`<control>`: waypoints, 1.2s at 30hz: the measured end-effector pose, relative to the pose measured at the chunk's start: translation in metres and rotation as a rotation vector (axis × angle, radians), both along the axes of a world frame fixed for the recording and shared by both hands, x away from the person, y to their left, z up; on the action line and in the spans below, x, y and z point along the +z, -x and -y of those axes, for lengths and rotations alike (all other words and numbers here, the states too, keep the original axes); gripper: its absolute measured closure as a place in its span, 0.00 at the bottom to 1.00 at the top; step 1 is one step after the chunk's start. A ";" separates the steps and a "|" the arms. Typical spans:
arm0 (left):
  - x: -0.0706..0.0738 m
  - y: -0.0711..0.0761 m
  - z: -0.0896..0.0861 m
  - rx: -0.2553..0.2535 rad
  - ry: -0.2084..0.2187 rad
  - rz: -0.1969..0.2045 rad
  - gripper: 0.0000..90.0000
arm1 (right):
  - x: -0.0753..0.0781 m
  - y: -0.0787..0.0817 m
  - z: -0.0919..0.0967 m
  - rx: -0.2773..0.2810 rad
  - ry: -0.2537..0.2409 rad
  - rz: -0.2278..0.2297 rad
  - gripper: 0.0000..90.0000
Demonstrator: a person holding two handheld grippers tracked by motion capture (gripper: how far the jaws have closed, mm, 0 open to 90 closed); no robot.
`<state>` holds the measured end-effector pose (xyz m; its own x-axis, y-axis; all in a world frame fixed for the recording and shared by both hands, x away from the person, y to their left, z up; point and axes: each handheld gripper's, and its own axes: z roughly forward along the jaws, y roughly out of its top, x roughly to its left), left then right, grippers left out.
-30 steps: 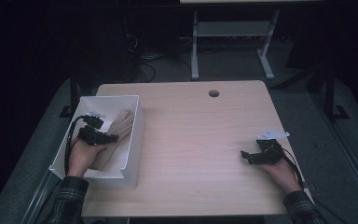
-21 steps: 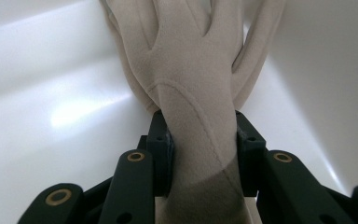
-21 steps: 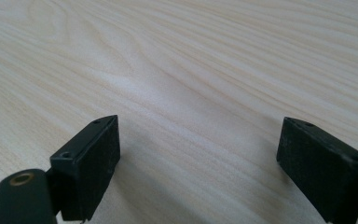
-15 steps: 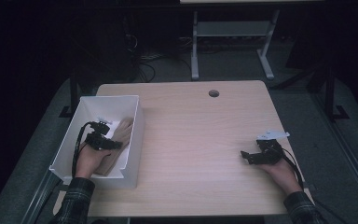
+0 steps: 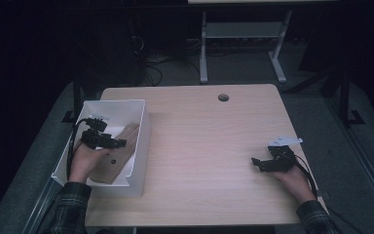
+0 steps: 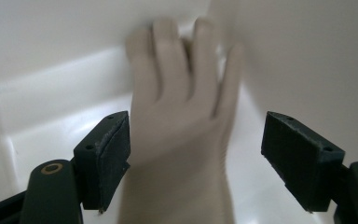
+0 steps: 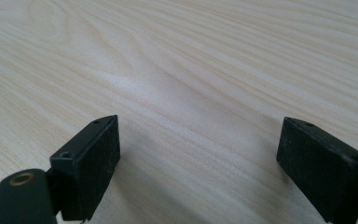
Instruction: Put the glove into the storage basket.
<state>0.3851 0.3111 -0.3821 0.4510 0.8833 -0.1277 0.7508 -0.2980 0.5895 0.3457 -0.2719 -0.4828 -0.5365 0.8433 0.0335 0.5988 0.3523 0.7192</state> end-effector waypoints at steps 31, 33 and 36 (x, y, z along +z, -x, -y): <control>0.081 0.007 0.092 -0.171 0.078 0.146 0.15 | 0.000 0.000 0.000 0.000 0.000 0.000 0.14; 0.081 0.007 0.102 -0.178 0.097 0.154 0.15 | 0.000 0.000 0.000 0.000 -0.001 0.000 0.14; 0.080 0.008 0.118 -0.194 0.102 0.162 0.15 | 0.000 0.000 0.000 0.000 0.000 0.000 0.14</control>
<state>0.3769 0.1932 -0.3025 0.6325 0.7645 -0.1241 0.5791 -0.3604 0.7313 0.3457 -0.2719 -0.4828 -0.5364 0.8433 0.0338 0.5987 0.3519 0.7195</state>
